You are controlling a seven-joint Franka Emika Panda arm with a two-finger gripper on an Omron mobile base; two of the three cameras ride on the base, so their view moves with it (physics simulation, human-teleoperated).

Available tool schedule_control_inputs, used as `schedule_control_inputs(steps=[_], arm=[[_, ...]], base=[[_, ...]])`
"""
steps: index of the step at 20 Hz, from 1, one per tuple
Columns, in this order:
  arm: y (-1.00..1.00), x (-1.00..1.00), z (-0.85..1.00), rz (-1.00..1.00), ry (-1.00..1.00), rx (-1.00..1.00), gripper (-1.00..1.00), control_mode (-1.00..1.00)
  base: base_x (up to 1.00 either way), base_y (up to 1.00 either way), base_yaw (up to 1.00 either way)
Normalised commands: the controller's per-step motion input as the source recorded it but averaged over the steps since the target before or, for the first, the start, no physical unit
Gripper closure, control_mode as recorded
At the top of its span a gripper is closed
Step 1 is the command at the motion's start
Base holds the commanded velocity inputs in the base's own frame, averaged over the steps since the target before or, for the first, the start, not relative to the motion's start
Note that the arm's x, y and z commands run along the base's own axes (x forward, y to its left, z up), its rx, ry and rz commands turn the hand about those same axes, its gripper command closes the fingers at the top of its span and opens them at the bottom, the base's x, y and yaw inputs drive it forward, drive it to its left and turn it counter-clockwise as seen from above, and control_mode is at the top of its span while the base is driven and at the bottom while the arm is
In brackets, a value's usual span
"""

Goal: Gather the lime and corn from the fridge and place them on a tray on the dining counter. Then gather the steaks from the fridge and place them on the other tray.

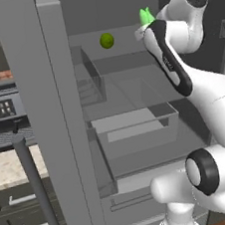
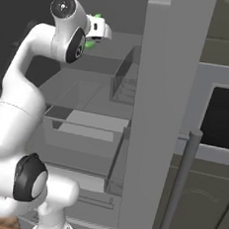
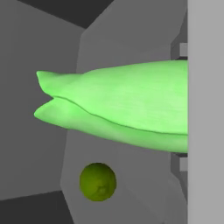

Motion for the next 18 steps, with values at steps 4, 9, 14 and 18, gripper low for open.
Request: schedule_control_inputs(steps=[4,9,14,18], arm=[[0.00,-0.91,0.10,0.04,0.08,0.04,1.00,-1.00],[0.00,-0.95,-0.02,0.01,0.13,0.06,1.00,-1.00],[0.02,-0.93,-0.22,0.00,0.12,0.05,1.00,-1.00],[0.05,-0.88,-0.27,0.00,0.14,0.03,1.00,-1.00]], base=[[0.00,0.00,0.00],[0.00,0.00,0.00],[0.00,0.00,0.00],[0.00,0.00,0.00]])
